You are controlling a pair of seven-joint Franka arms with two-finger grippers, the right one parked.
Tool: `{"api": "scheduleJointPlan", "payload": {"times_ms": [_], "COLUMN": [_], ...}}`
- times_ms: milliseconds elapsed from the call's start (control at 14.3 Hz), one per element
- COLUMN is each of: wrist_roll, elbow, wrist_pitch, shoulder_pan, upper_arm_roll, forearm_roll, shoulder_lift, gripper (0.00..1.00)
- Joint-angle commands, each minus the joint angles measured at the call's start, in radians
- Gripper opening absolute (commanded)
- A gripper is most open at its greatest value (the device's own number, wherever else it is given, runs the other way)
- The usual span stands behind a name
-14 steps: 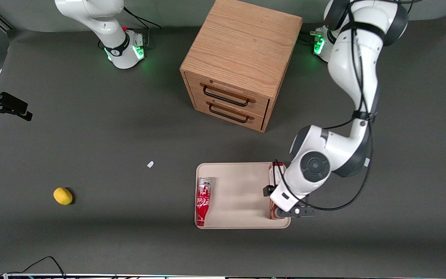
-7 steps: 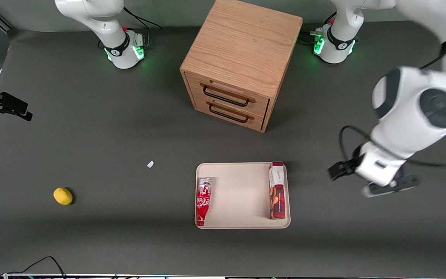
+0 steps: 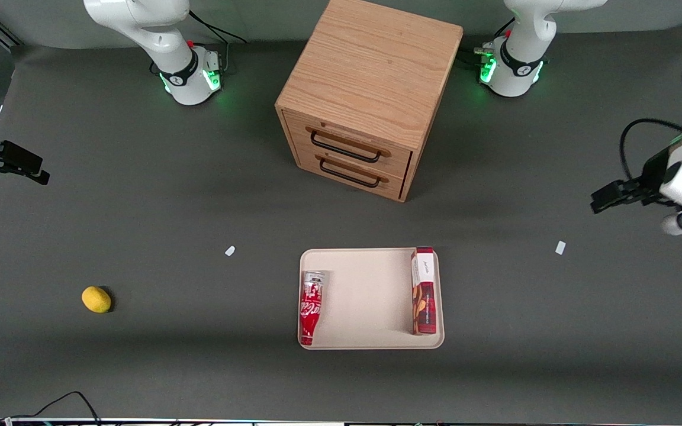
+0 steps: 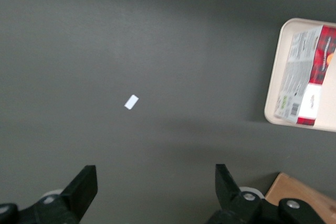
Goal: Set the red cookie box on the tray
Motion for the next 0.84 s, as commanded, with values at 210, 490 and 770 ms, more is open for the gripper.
{"api": "scheduleJointPlan", "payload": {"times_ms": [210, 490, 770], "wrist_roll": [0.132, 0.162, 0.163], "elbow": [-0.036, -0.021, -0.010], "wrist_pitch": [-0.136, -0.172, -0.179], "shoulder_pan": [0.036, 0.037, 0.036], "upper_arm_roll": [-0.012, -0.012, -0.010], "forearm_roll": [0.006, 0.011, 0.012], "shoulder_lift": [-0.116, -0.121, -0.119], "gripper": [1.00, 1.00, 1.00]}}
